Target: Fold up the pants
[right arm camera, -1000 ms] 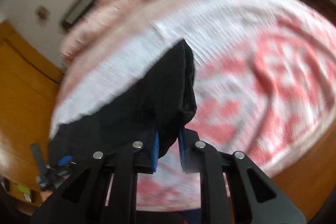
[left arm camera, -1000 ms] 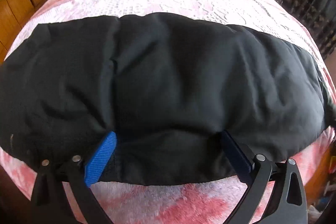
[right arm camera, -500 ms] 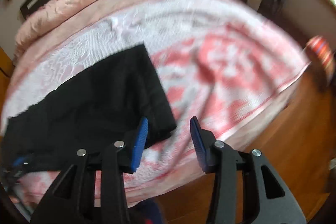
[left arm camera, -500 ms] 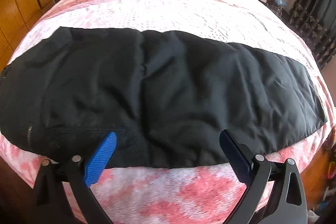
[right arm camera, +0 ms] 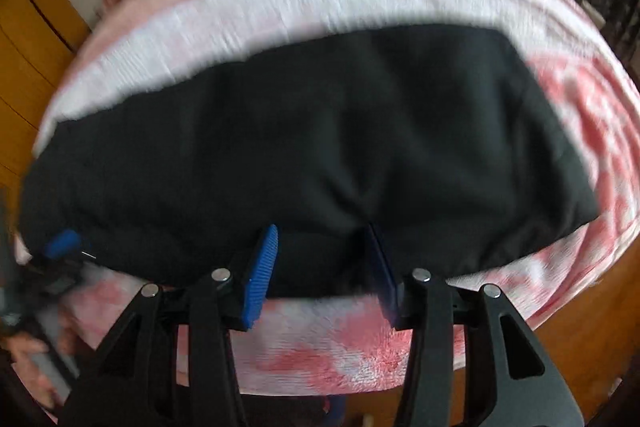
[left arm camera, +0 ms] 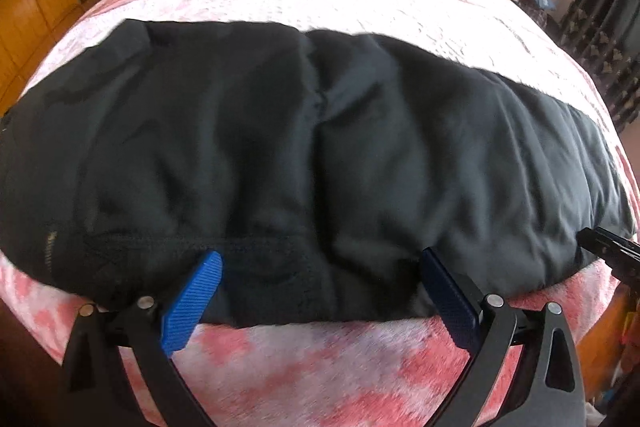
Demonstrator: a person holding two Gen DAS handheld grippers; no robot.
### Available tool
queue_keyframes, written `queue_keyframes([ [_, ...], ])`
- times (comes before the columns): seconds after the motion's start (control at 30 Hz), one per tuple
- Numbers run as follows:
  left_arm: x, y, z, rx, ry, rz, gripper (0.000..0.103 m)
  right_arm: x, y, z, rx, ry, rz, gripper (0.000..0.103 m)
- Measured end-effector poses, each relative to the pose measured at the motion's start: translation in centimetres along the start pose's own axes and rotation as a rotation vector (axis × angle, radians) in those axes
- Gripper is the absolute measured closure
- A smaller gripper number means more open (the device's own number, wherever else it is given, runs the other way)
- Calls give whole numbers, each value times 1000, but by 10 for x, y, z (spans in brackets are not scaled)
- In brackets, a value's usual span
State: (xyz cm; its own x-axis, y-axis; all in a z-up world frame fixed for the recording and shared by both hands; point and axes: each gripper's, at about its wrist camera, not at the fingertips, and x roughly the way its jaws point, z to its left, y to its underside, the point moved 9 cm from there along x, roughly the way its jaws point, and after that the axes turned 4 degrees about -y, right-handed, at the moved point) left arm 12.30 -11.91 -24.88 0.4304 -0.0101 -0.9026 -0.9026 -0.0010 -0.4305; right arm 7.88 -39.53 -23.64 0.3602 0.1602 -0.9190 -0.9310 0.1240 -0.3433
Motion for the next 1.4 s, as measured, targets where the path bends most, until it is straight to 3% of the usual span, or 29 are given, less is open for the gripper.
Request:
queue_keyframes([
  [0.1, -21, 0, 29, -42, -12, -38, 4, -5, 3, 5, -52, 64, 3, 58],
  [0.17, -32, 2, 51, -96, 10, -47, 4, -18, -1, 18, -74, 59, -29, 57],
  [0.27, -44, 5, 104, -198, -13, -45, 4, -33, -6, 53, -132, -17, -66, 57],
  [0.37, -53, 8, 156, -321, 23, -37, 4, -38, -5, 107, -219, -119, -76, 57],
  [0.53, -48, 8, 213, -469, 78, -4, 4, -21, 10, 180, -306, -238, -9, 57],
  [0.7, -39, 1, 228, -557, 201, 15, 5, 4, 15, 238, -391, -254, 37, 58],
  [0.93, -28, 6, 240, -700, 352, 43, 17, 41, 16, 248, -386, -195, 93, 58],
  [1.4, -17, 20, 245, -821, 423, 71, 18, 53, 19, 245, -415, -176, 93, 52],
])
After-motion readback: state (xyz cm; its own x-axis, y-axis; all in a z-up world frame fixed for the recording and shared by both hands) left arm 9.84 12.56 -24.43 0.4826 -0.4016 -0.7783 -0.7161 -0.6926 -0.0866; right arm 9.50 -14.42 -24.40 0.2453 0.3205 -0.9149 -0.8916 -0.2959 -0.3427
